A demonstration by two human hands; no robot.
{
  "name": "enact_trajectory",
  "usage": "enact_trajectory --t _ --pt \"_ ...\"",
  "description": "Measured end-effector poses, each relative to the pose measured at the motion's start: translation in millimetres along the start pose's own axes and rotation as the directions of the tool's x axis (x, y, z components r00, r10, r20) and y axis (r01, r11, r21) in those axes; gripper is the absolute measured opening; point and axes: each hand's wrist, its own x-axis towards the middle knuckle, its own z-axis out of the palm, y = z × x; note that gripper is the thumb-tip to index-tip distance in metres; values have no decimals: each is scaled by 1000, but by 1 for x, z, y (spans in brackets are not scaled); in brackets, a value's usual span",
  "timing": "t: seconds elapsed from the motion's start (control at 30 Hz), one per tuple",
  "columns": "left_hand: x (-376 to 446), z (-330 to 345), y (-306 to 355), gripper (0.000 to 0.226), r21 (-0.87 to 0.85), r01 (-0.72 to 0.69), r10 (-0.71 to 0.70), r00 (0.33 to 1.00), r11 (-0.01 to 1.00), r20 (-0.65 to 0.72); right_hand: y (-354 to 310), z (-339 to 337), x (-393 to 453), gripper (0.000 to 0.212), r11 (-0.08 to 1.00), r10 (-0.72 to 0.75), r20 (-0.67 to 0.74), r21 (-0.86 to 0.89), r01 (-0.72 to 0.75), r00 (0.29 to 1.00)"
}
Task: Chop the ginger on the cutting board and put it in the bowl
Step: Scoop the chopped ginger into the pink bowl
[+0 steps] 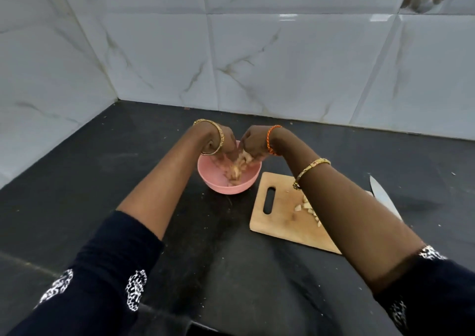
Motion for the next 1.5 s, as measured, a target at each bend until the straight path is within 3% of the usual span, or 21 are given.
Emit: enact_trajectory --t 0.13,0.27,0.33,0.4,0.53,0.63,0.77,0.83,0.93,1.0,1.1,1.2,1.5 --pt "11 2 -8 31 -68 28 -35 995 997 -95 -7 4 9 37 1000 -14 -77 -23 12 997" --pt "22 -2 -15 31 -182 70 -111 967 981 -230 -15 2 8 12 998 -61 -229 21 67 972" --pt "23 -2 -18 31 -165 59 -105 952 985 -287 -18 3 8 23 993 -106 -269 24 117 957" --pt "23 1 -20 32 -140 48 -88 951 989 -297 -12 7 4 31 991 -131 -213 -19 130 968" --pt "20 14 -16 37 -131 -63 5 917 989 -398 17 5 -6 21 976 -68 -260 181 118 963" --pt "10 34 -1 45 -199 -238 115 865 951 -488 52 -3 -37 9 942 3 -309 321 102 951" --pt "-6 64 29 35 -272 -420 322 884 866 -338 111 -8 -84 15 939 199 -290 330 -97 936" --pt "-6 83 47 31 -221 -446 392 885 867 -250 134 -2 -100 6 925 315 -270 300 -231 910" --pt "3 112 67 23 -88 -447 419 879 890 -230 158 15 -113 26 906 411 -210 201 -372 887" --pt "10 129 74 31 1 -414 408 897 910 -172 167 24 -121 39 901 434 -197 127 -416 879" --pt "19 143 75 61 144 -342 353 934 928 -58 172 37 -124 56 906 423 -193 56 -420 886" --pt "24 145 77 73 190 -338 347 938 922 -12 169 46 -120 66 911 404 -235 14 -412 884" --pt "28 146 92 54 140 -403 413 910 905 -50 159 45 -99 58 941 314 -283 -32 -336 906"
